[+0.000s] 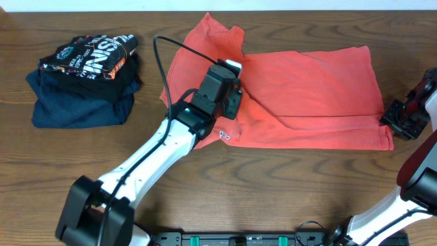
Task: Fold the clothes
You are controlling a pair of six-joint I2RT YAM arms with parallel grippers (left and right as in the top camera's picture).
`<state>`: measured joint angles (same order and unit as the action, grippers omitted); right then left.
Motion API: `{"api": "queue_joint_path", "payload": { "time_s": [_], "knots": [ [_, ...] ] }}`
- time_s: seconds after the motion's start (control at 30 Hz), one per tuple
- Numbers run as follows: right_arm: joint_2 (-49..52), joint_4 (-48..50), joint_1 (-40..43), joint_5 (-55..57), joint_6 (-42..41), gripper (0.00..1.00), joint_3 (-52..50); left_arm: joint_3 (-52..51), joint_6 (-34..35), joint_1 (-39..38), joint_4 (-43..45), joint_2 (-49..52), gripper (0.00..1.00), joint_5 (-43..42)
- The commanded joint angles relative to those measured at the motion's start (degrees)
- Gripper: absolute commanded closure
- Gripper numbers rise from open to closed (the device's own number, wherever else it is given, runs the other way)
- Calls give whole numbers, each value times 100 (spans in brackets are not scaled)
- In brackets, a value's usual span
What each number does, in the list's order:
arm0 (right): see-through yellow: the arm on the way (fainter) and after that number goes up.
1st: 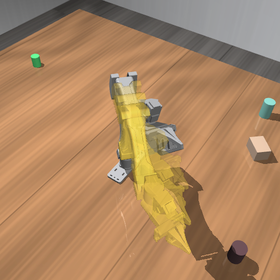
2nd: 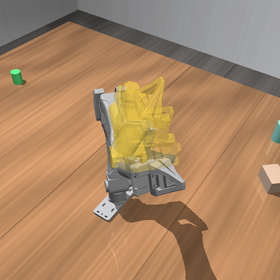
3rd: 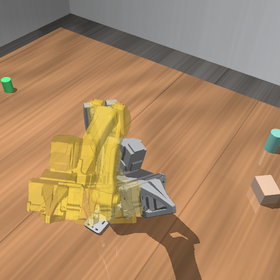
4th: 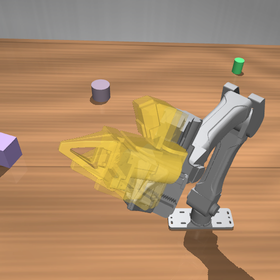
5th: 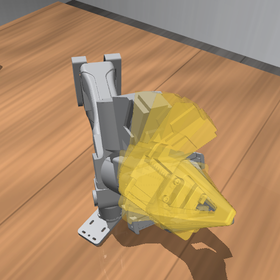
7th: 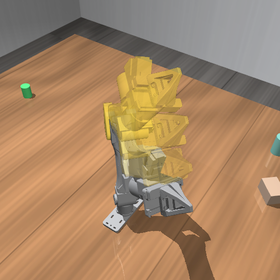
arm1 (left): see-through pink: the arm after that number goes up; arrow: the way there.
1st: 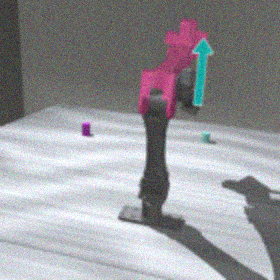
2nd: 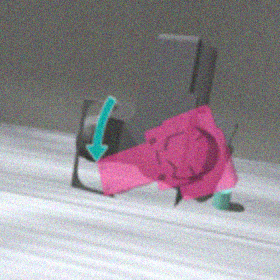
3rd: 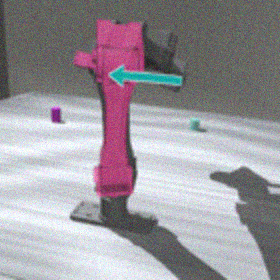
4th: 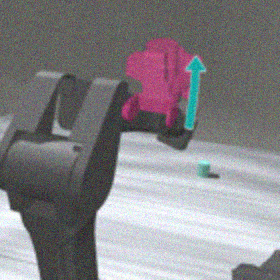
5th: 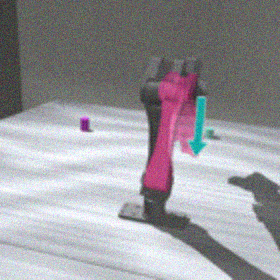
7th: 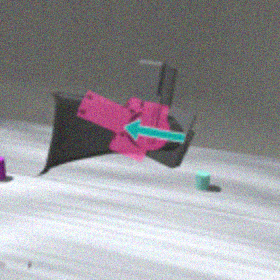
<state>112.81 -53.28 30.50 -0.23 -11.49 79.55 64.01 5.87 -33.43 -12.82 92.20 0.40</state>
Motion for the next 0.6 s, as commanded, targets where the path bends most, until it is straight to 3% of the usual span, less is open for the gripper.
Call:
{"api": "queue_joint_path", "payload": {
  "time_s": [0.0,0.23,0.4,0.57],
  "knots": [
    [50,-7,-42,46,48,54,-28,138,-28,26,-267,221,22,92],
    [50,-7,-42,46,48,54,-28,138,157,214,-1357,96,18,109],
    [50,0,-42,48,48,54,-28,138,953,715,-2830,-50,18,140],
    [50,-7,-42,46,48,54,-28,79,1700,1215,-3679,-48,18,131]
  ]
}}
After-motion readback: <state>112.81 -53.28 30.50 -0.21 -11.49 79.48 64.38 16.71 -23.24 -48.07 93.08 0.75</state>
